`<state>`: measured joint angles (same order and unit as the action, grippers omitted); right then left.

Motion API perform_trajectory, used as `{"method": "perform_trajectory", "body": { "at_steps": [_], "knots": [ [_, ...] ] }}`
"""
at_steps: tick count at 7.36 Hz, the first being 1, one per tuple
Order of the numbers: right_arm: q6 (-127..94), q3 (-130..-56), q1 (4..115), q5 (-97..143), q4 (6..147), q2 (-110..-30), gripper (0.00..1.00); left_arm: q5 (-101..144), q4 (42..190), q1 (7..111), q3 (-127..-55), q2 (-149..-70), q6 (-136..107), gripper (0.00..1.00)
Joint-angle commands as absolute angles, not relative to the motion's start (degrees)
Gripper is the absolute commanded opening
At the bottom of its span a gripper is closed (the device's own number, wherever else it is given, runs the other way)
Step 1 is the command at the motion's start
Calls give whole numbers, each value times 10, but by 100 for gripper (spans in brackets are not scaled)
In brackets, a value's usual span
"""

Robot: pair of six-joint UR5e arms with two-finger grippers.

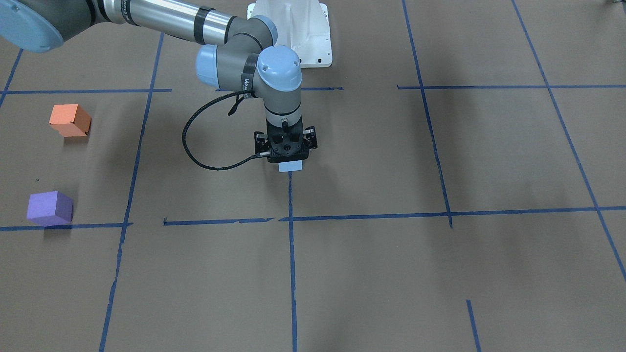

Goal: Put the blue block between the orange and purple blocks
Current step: 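Move the right gripper over the light blue cube and grasp it, then carry the light blue cube with the right gripper toward the purple cube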

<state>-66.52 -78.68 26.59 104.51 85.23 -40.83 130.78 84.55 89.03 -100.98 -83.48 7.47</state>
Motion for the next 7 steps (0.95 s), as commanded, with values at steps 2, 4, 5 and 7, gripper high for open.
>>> {"method": "perform_trajectory", "body": {
  "at_steps": [2,4,5,7],
  "knots": [
    [-672,-785,270,1047,855,-395,13,1308,846,890,-1010,-835,75,100],
    [-671,-806,313,1068,856,-421,12,1308,846,890,-1010,-835,75,100],
    [-668,-839,349,1102,865,-457,12,1308,846,890,-1010,-834,75,100],
    [-620,-961,410,1137,893,-578,14,1308,846,890,-1010,-834,75,100]
  ]
}}
